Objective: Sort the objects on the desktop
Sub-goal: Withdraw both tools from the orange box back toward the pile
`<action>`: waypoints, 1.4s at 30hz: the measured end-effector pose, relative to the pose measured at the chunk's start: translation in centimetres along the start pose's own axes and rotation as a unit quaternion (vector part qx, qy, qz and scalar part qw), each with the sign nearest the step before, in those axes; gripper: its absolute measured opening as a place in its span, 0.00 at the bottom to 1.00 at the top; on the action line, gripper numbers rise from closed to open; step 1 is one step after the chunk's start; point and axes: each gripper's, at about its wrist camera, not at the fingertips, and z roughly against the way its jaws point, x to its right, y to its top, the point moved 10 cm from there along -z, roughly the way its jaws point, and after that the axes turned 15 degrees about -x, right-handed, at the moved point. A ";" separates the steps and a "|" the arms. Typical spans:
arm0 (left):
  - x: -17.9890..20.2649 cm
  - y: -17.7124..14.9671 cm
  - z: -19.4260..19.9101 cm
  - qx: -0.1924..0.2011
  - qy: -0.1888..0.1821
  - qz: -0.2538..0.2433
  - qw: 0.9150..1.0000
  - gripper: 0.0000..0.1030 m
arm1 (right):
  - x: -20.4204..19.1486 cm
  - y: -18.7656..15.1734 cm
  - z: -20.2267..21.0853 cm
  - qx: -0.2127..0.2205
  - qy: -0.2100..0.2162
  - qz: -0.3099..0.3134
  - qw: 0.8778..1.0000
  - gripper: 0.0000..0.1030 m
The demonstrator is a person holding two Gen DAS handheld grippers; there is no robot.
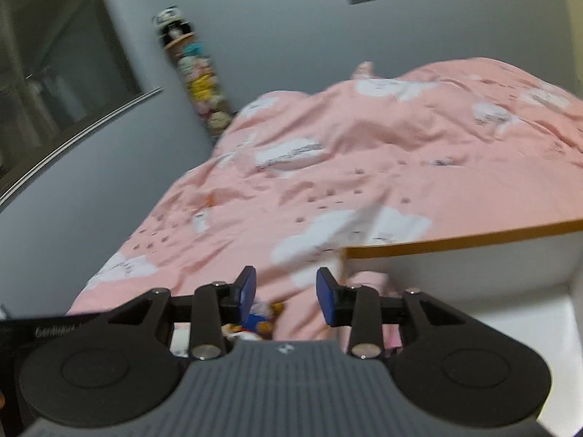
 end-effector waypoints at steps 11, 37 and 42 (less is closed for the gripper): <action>-5.2 -3.8 -2.4 -0.072 0.014 0.011 0.997 0.51 | -6.3 -4.8 -5.7 -0.092 -0.011 0.087 0.992 0.38; -0.8 -12.0 -5.0 -0.171 0.051 -0.215 0.960 0.43 | -5.8 -15.8 -7.8 -0.277 -0.011 0.177 0.944 0.36; 0.2 -13.5 -3.6 -0.174 0.044 -0.229 0.957 0.43 | -5.6 -18.2 -5.1 -0.283 0.003 0.198 0.938 0.48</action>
